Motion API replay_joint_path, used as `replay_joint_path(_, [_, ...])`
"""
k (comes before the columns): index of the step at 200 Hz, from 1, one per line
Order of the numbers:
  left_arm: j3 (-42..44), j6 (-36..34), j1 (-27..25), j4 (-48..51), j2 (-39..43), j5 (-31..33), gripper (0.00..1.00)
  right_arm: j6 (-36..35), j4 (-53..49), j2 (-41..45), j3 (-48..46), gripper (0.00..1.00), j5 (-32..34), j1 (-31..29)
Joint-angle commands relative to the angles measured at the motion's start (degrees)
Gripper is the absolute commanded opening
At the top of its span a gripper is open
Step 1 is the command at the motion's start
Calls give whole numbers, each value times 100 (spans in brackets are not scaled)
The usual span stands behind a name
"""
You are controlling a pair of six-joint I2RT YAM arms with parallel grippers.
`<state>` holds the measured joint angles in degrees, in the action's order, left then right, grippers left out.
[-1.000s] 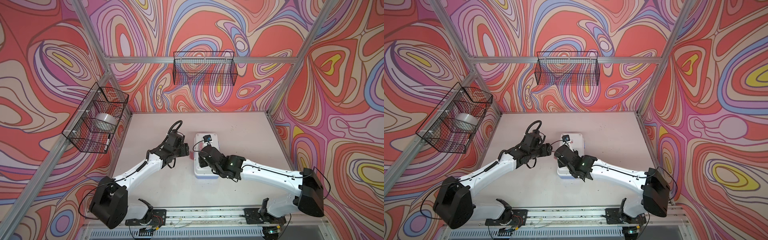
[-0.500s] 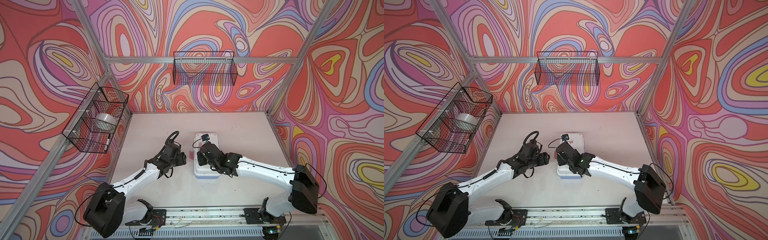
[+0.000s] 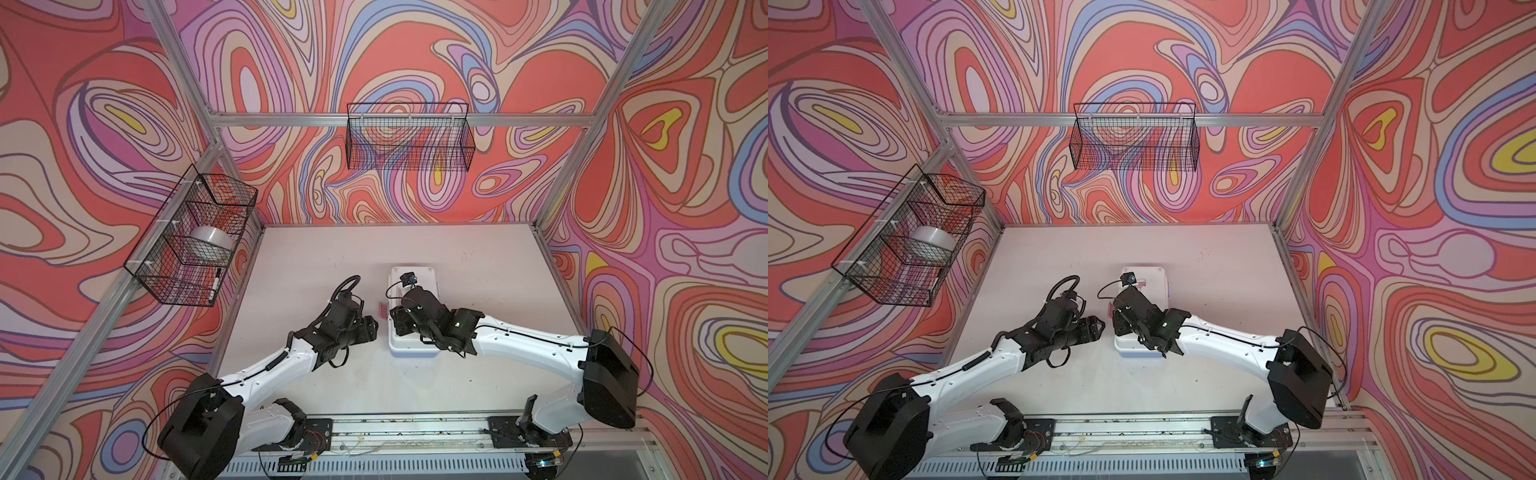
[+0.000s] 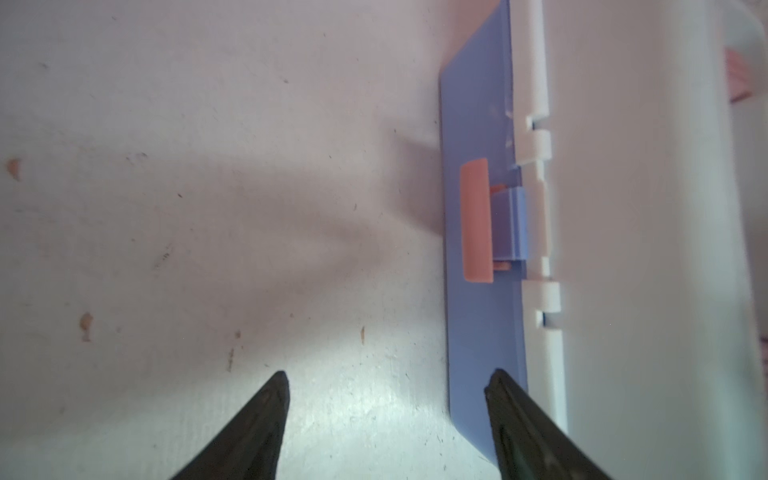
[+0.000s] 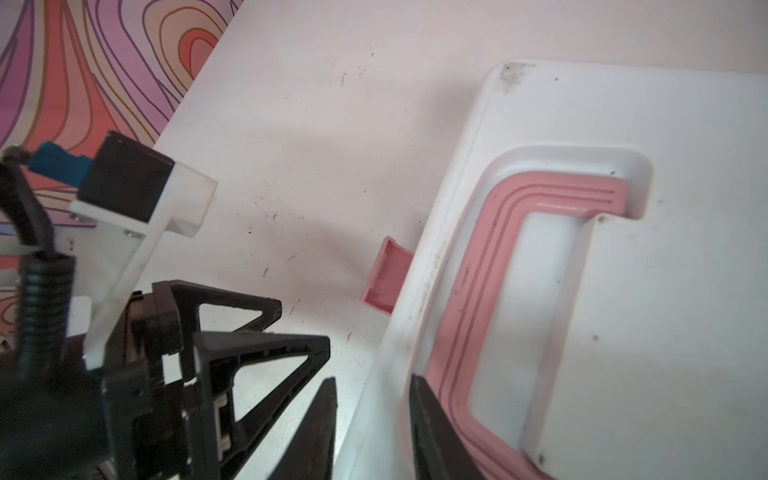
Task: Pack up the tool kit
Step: 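Press the closed lid with right gripper while left gripper moves to the pink latch, then close the left gripper on the pink latch beside the lid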
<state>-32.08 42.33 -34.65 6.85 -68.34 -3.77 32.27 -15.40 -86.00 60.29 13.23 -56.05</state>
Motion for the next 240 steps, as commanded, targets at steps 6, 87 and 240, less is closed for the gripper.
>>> replay_joint_path(6, [78, 263, -183, -350, -180, -117, 74, 8, -185, 296, 25, 31, 252, -19])
replay_joint_path(87, [-214, 434, -832, -709, -966, 4, 72, -16, -359, 466, -44, 31, 479, -11])
replay_joint_path(240, [-631, -347, 272, -420, -333, -184, 57, 46, -359, 496, -123, 30, 623, 23])
